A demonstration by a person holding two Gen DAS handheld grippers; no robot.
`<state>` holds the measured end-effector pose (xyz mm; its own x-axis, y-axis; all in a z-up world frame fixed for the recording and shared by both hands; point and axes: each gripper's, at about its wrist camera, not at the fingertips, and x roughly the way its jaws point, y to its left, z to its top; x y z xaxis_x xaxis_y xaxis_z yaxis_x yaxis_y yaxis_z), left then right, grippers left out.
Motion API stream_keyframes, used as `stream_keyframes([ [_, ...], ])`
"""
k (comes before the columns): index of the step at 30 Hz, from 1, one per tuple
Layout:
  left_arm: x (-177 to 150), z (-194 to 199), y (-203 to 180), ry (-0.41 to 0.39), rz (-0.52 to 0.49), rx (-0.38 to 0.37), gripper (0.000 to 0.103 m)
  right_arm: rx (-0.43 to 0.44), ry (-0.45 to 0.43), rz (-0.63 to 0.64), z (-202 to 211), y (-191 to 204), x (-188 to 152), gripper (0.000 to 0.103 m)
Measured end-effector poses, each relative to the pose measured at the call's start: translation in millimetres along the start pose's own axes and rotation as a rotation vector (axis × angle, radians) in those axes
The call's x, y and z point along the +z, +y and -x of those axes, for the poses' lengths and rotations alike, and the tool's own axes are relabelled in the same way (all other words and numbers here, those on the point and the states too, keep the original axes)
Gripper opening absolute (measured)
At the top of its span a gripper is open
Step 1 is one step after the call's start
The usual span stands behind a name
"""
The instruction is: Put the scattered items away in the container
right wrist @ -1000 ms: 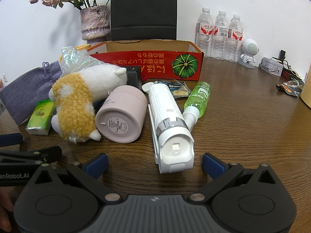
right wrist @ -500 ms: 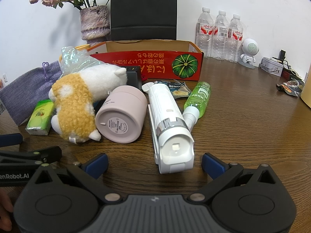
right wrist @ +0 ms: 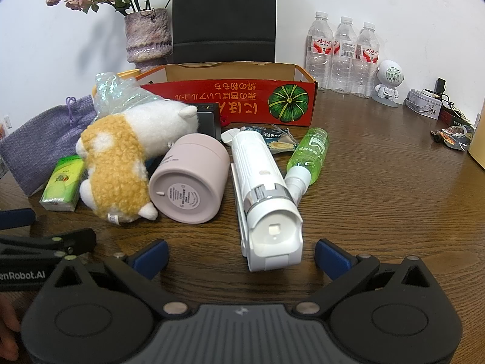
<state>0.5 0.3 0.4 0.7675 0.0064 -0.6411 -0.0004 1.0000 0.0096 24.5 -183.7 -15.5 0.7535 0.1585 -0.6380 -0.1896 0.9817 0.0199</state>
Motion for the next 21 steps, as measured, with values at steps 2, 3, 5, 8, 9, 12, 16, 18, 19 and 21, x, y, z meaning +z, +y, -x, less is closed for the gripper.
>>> stream_keyframes([
  [2, 0.0, 0.0, 0.0, 0.0, 0.0, 0.0, 0.103, 0.0, 0.0, 0.0, -0.2, 0.0, 0.1, 0.103],
  [3, 0.0, 0.0, 0.0, 0.0, 0.0, 0.0, 0.103, 0.0, 0.0, 0.0, -0.3, 0.0, 0.1, 0.103],
  [5, 0.0, 0.0, 0.0, 0.0, 0.0, 0.0, 0.103, -0.001, 0.0, -0.001, -0.8, 0.1, 0.0, 0.103],
  [8, 0.0, 0.0, 0.2, 0.0, -0.001, 0.001, 0.103, -0.002, 0.0, -0.002, -1.3, 1.1, 0.3, 0.103],
  [9, 0.1, -0.2, 1.0, 0.0, -0.001, 0.001, 0.103, -0.002, 0.0, -0.002, -0.4, 0.7, 0.0, 0.103],
  [12, 0.6, -1.2, 0.7, 0.0, -0.001, 0.001, 0.103, -0.002, 0.0, -0.001, -1.7, 0.7, 0.6, 0.103],
  [16, 1.0, -2.1, 0.9, 0.0, -0.001, 0.001, 0.103, -0.002, 0.0, -0.001, -1.8, 0.8, 0.6, 0.103],
  [18, 1.1, -2.2, 1.6, 0.0, -0.002, -0.001, 0.103, -0.003, 0.0, -0.002, -1.9, 0.9, 0.7, 0.103],
  [19, 1.0, -2.1, 2.1, 0.0, -0.002, -0.003, 0.103, -0.007, 0.0, -0.004, -2.9, 0.9, 1.4, 0.103],
  [21, 0.9, -2.0, 3.0, -0.001, -0.003, -0.006, 0.103, -0.012, 0.0, -0.008, -4.6, 1.3, 2.7, 0.103],
])
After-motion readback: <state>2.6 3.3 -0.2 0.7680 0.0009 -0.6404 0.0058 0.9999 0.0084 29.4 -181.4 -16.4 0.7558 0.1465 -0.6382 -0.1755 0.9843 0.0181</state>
